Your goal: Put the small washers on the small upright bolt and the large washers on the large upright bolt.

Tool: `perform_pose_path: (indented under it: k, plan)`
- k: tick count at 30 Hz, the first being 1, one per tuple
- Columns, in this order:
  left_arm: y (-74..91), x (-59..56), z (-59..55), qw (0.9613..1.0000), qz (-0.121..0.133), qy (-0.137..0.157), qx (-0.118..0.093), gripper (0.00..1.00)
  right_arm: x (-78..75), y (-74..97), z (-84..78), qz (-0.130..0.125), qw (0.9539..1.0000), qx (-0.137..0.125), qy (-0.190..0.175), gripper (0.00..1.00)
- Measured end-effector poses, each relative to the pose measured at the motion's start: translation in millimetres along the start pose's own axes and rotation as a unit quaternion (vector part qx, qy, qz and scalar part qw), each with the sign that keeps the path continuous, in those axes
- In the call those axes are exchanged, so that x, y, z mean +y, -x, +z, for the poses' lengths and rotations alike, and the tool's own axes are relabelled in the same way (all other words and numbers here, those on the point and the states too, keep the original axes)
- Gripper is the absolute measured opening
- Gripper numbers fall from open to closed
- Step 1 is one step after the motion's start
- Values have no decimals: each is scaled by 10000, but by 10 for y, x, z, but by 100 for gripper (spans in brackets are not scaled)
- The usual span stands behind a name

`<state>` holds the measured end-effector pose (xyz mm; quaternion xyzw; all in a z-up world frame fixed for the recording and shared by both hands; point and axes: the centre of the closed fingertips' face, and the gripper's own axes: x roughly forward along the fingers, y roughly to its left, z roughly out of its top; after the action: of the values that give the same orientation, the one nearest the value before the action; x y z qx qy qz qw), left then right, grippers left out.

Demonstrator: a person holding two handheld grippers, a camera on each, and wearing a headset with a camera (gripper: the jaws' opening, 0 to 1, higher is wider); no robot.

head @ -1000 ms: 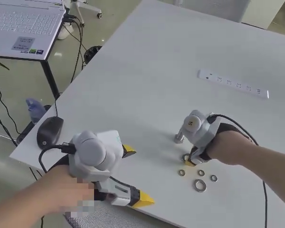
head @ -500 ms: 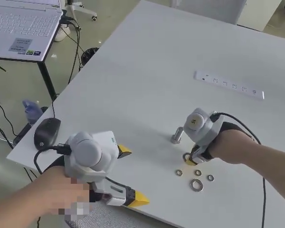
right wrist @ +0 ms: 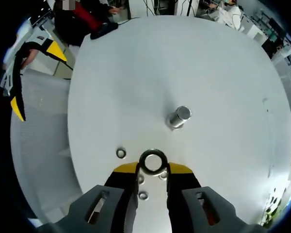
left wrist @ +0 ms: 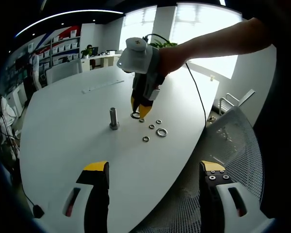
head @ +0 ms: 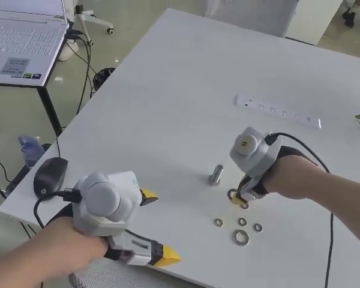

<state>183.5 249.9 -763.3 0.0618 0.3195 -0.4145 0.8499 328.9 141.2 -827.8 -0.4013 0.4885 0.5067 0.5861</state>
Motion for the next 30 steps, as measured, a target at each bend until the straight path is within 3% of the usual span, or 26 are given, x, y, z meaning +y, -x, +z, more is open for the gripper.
perform_pose_path:
  k: [13, 30]
  plan:
    - [-1, 29, -18, 10000, -18, 8, -4, 76, -46, 169, 83, 42, 10000, -8, 14, 21]
    - [-23, -1, -70, 9998, -135, 110, 40, 90, -154, 204, 181, 36, 10000, -8, 62, 21]
